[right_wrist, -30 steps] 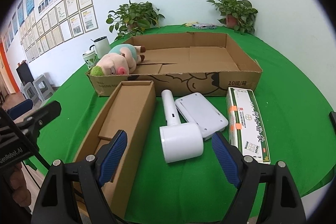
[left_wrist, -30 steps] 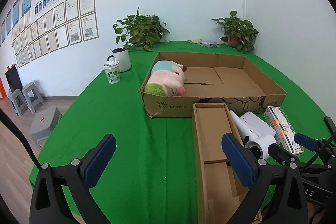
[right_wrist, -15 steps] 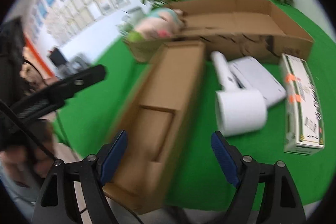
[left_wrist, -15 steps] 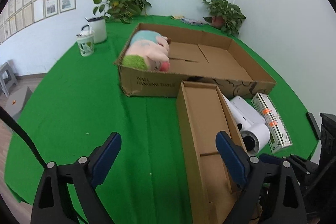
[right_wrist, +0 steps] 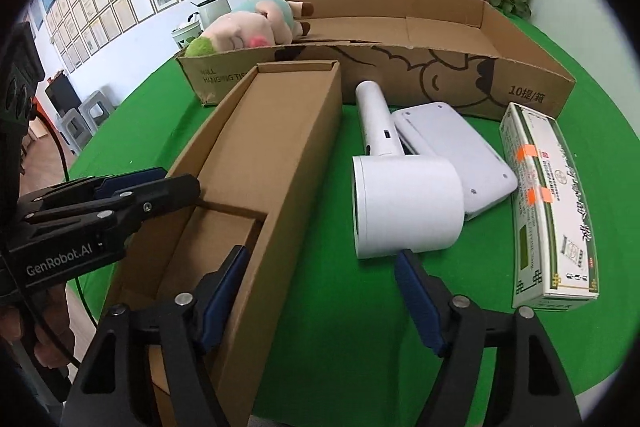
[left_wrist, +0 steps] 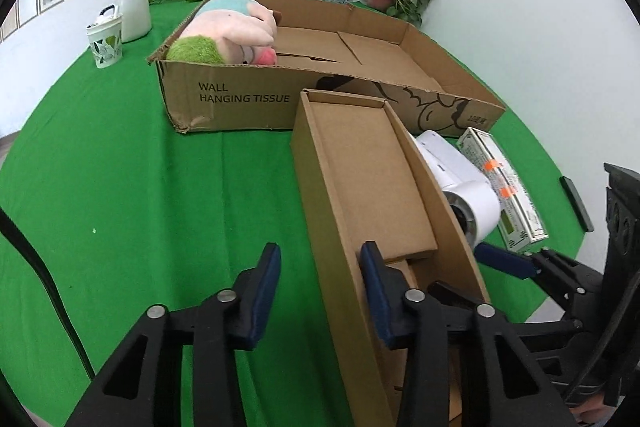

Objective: Organize objects
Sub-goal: 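Grasp the narrow cardboard tray's side wall with both grippers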

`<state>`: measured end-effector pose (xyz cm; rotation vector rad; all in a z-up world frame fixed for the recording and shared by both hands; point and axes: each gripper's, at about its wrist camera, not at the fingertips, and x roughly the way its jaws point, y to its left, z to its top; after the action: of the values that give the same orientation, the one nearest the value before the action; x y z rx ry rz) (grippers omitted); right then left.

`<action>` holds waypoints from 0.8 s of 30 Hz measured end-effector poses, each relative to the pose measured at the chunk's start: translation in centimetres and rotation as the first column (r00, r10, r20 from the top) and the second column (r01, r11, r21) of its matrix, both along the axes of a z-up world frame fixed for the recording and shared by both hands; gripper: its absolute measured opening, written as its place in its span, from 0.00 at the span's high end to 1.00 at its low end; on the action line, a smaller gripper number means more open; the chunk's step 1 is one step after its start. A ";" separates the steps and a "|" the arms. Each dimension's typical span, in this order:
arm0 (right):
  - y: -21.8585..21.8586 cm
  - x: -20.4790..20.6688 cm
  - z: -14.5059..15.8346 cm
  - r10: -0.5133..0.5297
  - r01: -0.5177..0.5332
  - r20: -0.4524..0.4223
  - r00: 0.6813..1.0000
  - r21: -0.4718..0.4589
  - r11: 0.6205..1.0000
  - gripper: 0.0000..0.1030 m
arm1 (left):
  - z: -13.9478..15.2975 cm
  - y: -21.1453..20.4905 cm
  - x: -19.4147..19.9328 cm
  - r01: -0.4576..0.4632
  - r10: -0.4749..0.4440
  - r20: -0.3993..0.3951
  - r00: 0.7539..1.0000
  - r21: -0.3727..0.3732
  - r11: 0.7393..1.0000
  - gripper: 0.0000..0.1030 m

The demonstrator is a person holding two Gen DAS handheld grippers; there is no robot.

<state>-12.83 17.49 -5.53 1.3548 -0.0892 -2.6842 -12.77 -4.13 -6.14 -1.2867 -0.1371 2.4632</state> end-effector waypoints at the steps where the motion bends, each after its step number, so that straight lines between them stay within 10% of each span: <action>1: -0.1 0.2 0.0 0.001 -0.001 0.001 1.000 -0.004 1.000 0.36 | 0.0 0.1 0.1 0.003 -0.003 0.001 1.000 0.003 1.000 0.70; 11: -1.9 2.8 0.2 0.081 -0.080 0.017 0.997 -0.031 0.996 0.82 | -0.2 1.4 3.6 0.030 -0.030 0.058 0.998 0.008 1.000 0.80; 24: -1.5 4.8 -0.4 0.060 -0.059 0.050 0.997 -0.030 0.998 0.82 | -0.8 2.4 6.2 -0.014 0.011 0.112 0.994 0.029 0.999 0.80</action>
<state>-8.05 16.03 -5.98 1.3957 -0.0908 -2.5902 -6.61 -1.71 -6.91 -1.4154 -0.2097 2.3903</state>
